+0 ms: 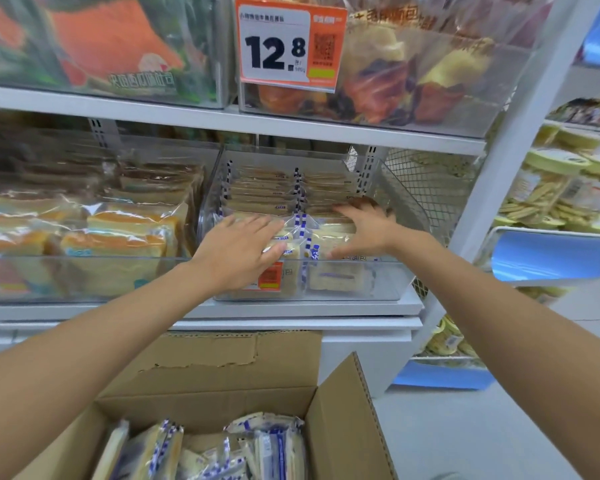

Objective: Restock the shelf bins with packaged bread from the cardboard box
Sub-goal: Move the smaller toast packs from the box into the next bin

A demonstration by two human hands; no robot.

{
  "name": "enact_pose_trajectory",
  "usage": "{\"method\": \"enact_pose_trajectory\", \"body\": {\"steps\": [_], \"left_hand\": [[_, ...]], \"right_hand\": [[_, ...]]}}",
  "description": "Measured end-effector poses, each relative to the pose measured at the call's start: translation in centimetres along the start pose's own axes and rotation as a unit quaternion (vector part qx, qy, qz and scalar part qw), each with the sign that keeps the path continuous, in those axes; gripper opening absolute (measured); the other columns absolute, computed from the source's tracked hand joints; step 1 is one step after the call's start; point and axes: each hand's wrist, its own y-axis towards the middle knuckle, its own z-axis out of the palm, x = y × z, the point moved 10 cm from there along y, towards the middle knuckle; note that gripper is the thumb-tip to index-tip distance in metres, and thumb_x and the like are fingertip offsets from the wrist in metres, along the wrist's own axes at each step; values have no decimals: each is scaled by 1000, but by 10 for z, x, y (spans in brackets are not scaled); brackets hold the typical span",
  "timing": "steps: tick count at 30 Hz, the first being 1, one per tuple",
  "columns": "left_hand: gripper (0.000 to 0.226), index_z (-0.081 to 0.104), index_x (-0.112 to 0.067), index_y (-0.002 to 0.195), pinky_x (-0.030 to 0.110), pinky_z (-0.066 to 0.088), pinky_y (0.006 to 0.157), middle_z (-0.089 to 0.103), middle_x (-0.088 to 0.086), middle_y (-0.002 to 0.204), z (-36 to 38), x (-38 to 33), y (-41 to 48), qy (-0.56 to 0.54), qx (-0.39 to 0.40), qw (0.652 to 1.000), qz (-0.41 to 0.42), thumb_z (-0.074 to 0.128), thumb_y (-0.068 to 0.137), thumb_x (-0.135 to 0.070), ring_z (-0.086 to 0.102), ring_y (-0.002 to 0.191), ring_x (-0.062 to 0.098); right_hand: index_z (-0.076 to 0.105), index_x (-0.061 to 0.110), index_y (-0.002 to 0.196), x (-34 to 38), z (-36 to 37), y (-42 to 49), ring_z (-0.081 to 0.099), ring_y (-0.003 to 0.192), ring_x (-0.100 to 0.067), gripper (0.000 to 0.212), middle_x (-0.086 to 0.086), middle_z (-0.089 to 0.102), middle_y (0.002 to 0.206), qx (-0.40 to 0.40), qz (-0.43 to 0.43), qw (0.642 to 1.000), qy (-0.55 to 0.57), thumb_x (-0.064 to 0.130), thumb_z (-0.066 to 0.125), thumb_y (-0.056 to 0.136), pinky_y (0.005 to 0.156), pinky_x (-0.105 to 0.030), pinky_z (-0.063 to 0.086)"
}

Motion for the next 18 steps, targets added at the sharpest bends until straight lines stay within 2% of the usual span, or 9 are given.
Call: {"method": "enact_pose_trajectory", "body": {"steps": [2, 3, 5, 6, 8, 10, 12, 15, 18], "left_hand": [[62, 31, -24, 151, 43, 22, 119, 30, 2, 159, -8, 2, 0, -55, -10, 998, -13, 28, 99, -57, 27, 146, 18], [58, 39, -23, 147, 40, 27, 116, 37, 2, 155, -19, 2, -3, -91, -43, 995, -22, 41, 98, -52, 33, 142, 19], [37, 60, -22, 125, 35, 44, 97, 61, -2, 127, -48, -2, -20, -141, -147, 978, -33, 57, 94, -43, 54, 117, 17], [22, 64, -24, 109, 31, 47, 82, 65, -6, 106, -60, -5, -33, -157, -186, 969, -35, 60, 92, -38, 58, 98, 14], [9, 61, -25, 88, 30, 44, 63, 60, -11, 78, -58, -7, -56, -212, -185, 958, -55, 62, 90, -33, 55, 74, 10], [11, 60, -25, 82, 33, 46, 63, 60, -10, 71, -26, -1, -77, -250, -116, 958, -84, 63, 89, -33, 56, 69, 10], [12, 61, -24, 82, 36, 50, 68, 61, -9, 72, 18, 13, -102, -275, -31, 954, -118, 64, 88, -34, 59, 71, 13], [14, 61, -25, 81, 37, 52, 74, 62, -7, 75, 88, 41, -160, -292, 84, 936, -175, 65, 89, -34, 61, 75, 18], [11, 63, -23, 83, 28, 47, 69, 64, -7, 77, 145, 68, -228, -289, 158, 917, -225, 65, 91, -29, 60, 74, 15]], "right_hand": [[25, 43, 149, 9, -17, -13, 10, 148, -33, 103, -11, 19, 159, -42, 0, 998, 40, 77, 68, 62, 116, -63, 3], [31, 41, 147, 17, -26, -22, 16, 146, -32, 97, -11, 26, 156, -75, -12, 995, 57, 75, 68, 64, 117, -60, 8], [49, 32, 138, 41, -41, -42, 40, 134, -26, 73, -8, 48, 140, -148, -61, 981, 109, 58, 73, 74, 113, -47, 28], [59, 27, 128, 55, -44, -54, 52, 118, -19, 56, -4, 57, 124, -181, -91, 969, 140, 47, 74, 78, 105, -39, 40], [69, 20, 102, 85, -42, -81, 55, 82, -11, 24, 5, 60, 91, -241, -147, 944, 170, 30, 73, 80, 82, -34, 50], [68, 18, 85, 110, -26, -104, 48, 67, -9, 8, 9, 54, 74, -276, -180, 928, 175, 22, 72, 79, 69, -34, 48], [67, 16, 84, 131, 9, -114, 47, 67, -9, 8, 9, 54, 74, -228, -184, 937, 189, 20, 71, 79, 66, -31, 45], [69, 15, 92, 159, 92, -121, 55, 73, -11, 13, 7, 62, 81, -75, -186, 962, 187, 22, 69, 82, 70, -30, 47], [68, 18, 105, 176, 184, -133, 58, 79, -6, 18, 8, 64, 90, 84, -169, 965, 180, 25, 66, 88, 73, -21, 46]]}}
